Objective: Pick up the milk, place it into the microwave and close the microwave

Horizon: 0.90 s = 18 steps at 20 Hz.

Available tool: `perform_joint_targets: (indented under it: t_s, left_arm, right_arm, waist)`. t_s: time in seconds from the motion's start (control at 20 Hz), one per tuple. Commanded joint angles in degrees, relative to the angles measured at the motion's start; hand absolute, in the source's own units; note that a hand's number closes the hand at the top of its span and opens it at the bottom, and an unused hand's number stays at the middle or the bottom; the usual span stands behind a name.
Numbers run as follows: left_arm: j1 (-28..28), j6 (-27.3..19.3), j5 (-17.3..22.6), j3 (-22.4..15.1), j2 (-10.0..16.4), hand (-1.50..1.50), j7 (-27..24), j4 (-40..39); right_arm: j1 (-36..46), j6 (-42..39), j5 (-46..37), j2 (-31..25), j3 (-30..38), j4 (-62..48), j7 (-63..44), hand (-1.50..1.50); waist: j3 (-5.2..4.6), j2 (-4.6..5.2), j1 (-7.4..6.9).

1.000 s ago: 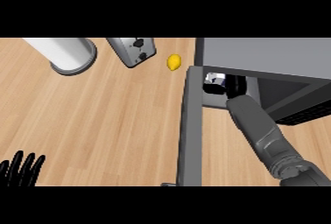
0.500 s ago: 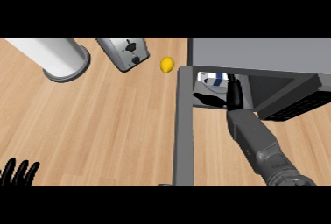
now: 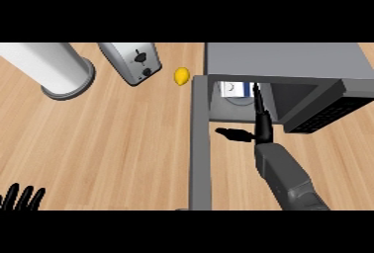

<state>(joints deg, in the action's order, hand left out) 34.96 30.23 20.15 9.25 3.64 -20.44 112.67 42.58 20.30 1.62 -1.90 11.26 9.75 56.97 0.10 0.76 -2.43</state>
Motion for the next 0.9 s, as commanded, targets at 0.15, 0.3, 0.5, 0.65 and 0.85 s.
perform_joint_targets:
  t_s: [0.15, 0.3, 0.5, 0.65, 0.85]
  left_arm:
    - [1.64, -0.11, -4.47, -2.70, -2.17, -1.50, 0.73, 2.28]
    - [-0.79, 2.12, -6.80, -1.83, -0.75, -1.50, -1.84, -4.07]
    - [1.06, 0.28, -8.18, -3.78, -2.13, -1.50, 2.08, 0.92]
    - [-3.56, -0.22, -8.80, -4.88, -3.01, -1.50, 2.56, -3.78]
    - [-1.05, 3.67, -9.71, -8.39, -1.91, -1.50, 3.20, -1.15]
  right_arm:
    - [-6.07, -7.80, -0.12, 1.83, -1.51, 0.45, 4.58, -1.50]
    - [-9.30, -13.63, -0.25, 0.04, -2.23, 3.90, 4.19, -1.50]
    - [-16.63, -11.66, -1.11, 1.33, -5.06, 11.74, 2.92, -1.50]
    - [-21.12, -14.40, 0.17, -2.35, -4.58, 15.94, 2.02, -1.50]
    - [-28.99, -14.24, -0.01, -2.56, -6.60, 24.30, 2.52, -1.50]
  waist:
    - [-0.03, -0.52, 1.23]
    - [-0.10, -0.79, 2.16]
    - [-0.15, -1.11, 2.92]
    - [-0.16, -1.03, 3.14]
    - [-0.18, -1.15, 3.37]
